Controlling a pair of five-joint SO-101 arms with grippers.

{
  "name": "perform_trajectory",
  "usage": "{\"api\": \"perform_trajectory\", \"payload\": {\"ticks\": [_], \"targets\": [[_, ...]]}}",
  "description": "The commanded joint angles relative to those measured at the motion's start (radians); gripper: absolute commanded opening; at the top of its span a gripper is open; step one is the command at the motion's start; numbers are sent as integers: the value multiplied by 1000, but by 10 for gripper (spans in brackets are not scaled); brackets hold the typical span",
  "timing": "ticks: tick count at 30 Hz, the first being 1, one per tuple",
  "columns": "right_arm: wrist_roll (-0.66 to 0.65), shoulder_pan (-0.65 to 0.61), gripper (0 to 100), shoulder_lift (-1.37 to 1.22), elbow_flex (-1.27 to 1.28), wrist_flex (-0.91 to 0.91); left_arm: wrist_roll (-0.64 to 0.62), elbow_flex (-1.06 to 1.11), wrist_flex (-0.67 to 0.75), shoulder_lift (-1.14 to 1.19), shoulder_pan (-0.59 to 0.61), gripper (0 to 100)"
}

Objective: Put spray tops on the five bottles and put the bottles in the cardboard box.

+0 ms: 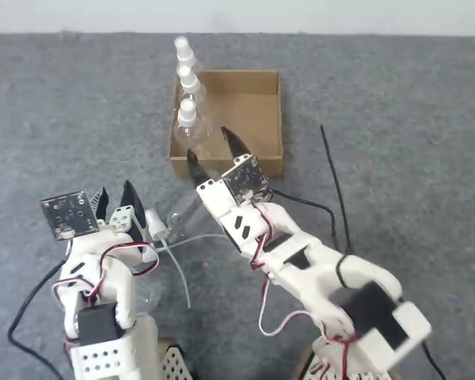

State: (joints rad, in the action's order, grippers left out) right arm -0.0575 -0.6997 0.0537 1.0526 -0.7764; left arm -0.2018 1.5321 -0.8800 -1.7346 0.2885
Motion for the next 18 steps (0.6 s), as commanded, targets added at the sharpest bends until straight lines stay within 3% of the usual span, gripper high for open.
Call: {"api": "perform_trajectory", "payload": {"ticks": [1,13,18], "targets": [[-15,-12,226,142,-8,134,0,-19,35,-21,3,134],[-14,-13,226,489,-9,636,-5,-28,37,-21,58,134],[-14,-71,226,613,-12,819,-8,-44,35,-21,98,134]]}}
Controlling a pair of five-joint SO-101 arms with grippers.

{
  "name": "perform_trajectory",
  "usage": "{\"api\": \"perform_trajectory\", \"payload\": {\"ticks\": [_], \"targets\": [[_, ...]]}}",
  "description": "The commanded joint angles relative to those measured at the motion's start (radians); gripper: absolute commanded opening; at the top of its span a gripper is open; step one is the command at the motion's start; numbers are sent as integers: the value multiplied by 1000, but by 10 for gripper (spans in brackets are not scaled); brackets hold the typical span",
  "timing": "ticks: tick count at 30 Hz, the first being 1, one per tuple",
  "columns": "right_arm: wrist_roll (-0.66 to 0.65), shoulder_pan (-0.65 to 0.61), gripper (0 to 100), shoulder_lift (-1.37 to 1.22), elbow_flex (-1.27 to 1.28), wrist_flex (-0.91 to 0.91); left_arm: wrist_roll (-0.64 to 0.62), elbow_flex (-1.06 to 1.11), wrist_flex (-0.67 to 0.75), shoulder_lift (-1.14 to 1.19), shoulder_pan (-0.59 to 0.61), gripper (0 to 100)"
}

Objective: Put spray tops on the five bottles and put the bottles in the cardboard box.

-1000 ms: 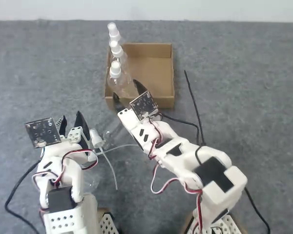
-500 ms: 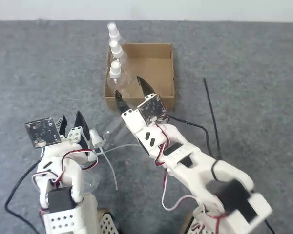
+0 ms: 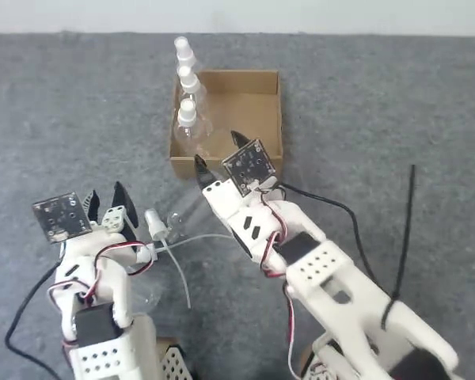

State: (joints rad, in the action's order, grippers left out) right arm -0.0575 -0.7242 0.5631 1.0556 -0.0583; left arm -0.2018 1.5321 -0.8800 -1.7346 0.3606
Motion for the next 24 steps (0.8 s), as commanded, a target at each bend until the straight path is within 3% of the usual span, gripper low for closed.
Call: {"api": "perform_trajectory", "payload": {"ticks": [1,12,19,24], "targets": [[-14,-64,226,127,-17,139,-8,-47,35,-21,38,134],[-14,-228,226,157,-66,348,-97,-108,35,-21,244,135],[-21,-239,227,-7,-221,499,-114,-110,35,-21,252,135],[-40,-239,229,-110,-381,711,-114,-108,35,-21,252,135]]}}
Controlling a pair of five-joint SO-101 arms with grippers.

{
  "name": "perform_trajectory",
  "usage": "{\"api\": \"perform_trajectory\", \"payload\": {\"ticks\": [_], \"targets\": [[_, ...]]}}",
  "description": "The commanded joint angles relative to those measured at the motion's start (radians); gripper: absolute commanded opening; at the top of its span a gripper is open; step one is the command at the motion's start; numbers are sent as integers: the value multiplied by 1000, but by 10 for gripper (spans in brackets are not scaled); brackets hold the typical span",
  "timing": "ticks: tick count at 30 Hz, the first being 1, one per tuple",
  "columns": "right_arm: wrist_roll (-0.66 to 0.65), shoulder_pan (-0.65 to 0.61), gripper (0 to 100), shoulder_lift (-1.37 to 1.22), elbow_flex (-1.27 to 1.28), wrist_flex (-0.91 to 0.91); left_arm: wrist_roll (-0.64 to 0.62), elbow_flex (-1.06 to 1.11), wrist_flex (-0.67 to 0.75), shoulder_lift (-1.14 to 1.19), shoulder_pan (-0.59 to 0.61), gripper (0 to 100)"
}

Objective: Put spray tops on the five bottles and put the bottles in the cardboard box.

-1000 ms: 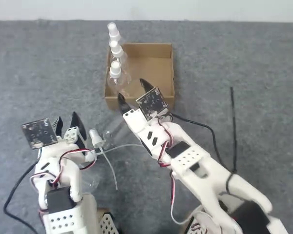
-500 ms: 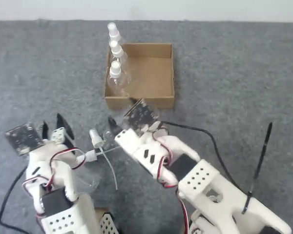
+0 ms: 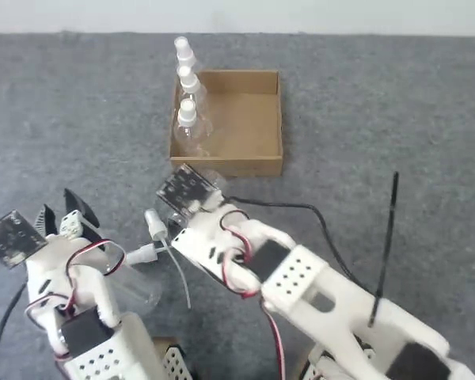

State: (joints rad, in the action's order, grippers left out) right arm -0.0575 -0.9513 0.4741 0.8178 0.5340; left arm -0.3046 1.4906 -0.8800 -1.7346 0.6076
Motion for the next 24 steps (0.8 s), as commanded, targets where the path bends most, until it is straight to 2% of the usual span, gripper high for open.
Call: {"api": "perform_trajectory", "payload": {"ticks": [1,7,11,17,24], "targets": [[-63,-12,229,-38,-172,159,-9,-65,35,-21,5,135],[-160,-13,230,-105,-293,355,-8,-64,35,-21,6,135],[-322,-13,230,-108,-347,453,-8,-62,35,-21,6,135],[-603,-13,230,-117,-367,475,-8,-62,35,-21,6,135],[-773,-13,230,-119,-365,472,-6,-67,32,-21,48,135]]}}
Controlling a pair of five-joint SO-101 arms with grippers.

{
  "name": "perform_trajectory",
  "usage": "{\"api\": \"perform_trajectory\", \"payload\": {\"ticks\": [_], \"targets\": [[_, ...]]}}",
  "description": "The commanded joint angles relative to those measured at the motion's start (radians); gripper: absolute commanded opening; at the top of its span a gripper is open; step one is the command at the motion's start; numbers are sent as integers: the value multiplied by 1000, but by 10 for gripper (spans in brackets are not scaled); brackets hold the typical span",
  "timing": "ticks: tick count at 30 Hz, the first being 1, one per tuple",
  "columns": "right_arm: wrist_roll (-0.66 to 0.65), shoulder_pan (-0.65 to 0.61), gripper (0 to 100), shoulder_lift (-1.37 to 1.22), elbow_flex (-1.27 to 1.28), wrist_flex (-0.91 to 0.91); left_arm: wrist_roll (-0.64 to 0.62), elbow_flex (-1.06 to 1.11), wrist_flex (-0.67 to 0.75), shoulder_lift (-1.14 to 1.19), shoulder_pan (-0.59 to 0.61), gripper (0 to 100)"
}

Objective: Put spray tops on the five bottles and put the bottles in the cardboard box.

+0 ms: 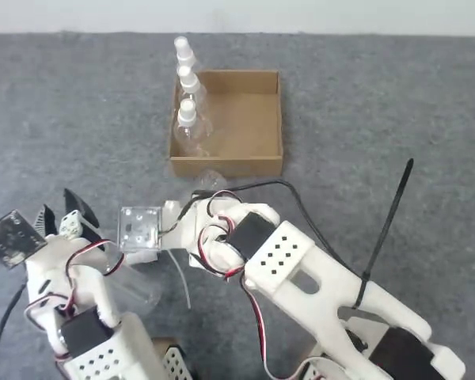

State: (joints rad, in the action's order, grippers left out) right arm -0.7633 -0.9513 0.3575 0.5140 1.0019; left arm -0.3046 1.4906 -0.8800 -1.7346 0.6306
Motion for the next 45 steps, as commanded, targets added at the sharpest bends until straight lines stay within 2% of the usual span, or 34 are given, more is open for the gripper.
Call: {"api": "perform_trajectory", "payload": {"ticks": [1,8,26,32,45], "targets": [[-89,-13,230,-2,-61,5,-6,-67,32,-21,32,135],[-222,-13,230,-45,-89,8,-6,-67,32,-21,41,135],[-477,18,230,-476,-370,10,-6,-64,34,-21,38,135],[-526,19,230,-558,-391,10,-6,-62,34,-21,37,135],[-528,28,227,-631,-390,7,-6,-62,35,-21,37,135]]}}
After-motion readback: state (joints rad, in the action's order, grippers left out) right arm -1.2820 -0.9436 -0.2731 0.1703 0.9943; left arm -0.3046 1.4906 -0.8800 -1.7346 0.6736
